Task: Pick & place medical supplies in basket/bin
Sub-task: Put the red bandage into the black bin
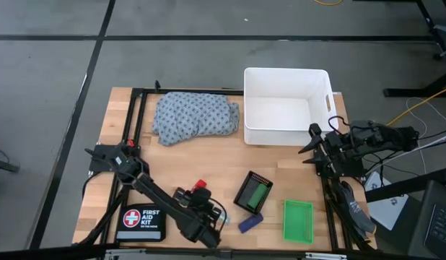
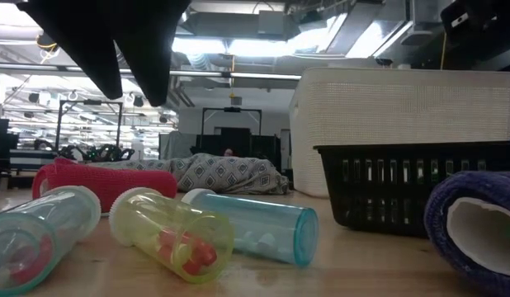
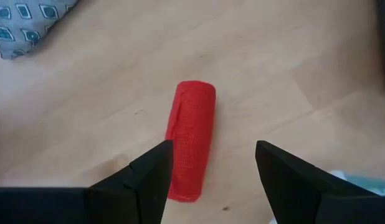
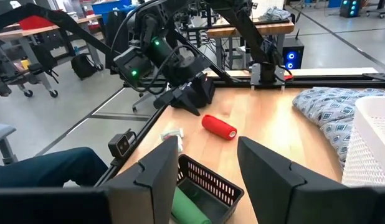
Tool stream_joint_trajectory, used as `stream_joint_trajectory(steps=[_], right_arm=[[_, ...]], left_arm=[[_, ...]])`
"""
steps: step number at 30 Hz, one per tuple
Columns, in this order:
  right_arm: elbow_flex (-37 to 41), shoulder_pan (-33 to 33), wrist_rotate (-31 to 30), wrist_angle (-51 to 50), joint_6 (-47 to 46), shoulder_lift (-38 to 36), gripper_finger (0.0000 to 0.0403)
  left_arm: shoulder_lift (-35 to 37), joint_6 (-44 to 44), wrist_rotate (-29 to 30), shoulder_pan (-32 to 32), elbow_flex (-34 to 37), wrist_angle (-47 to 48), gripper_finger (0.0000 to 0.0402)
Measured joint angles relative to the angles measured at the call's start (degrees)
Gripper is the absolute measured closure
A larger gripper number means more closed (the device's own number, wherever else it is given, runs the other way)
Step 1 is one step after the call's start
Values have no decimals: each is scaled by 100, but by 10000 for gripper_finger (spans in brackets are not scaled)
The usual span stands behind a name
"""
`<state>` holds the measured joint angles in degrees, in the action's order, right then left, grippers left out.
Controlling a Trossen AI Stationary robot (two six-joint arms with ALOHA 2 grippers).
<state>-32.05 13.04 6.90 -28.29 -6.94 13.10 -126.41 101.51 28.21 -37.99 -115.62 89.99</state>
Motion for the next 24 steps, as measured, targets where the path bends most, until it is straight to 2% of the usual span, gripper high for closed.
stream_joint_trajectory(steps=[9,16,24], right_arm=[[0,0,17,0,-12,0,236],[0,0,16,-2,-16,0,236],[0,0,17,-4,-100,0,236]], left_arm=[[5,-169,-671,66,831,-342,175],[375,-319,-649,69,1631,-1455,175],[702,-126,-863,84,2661,-2095,176]])
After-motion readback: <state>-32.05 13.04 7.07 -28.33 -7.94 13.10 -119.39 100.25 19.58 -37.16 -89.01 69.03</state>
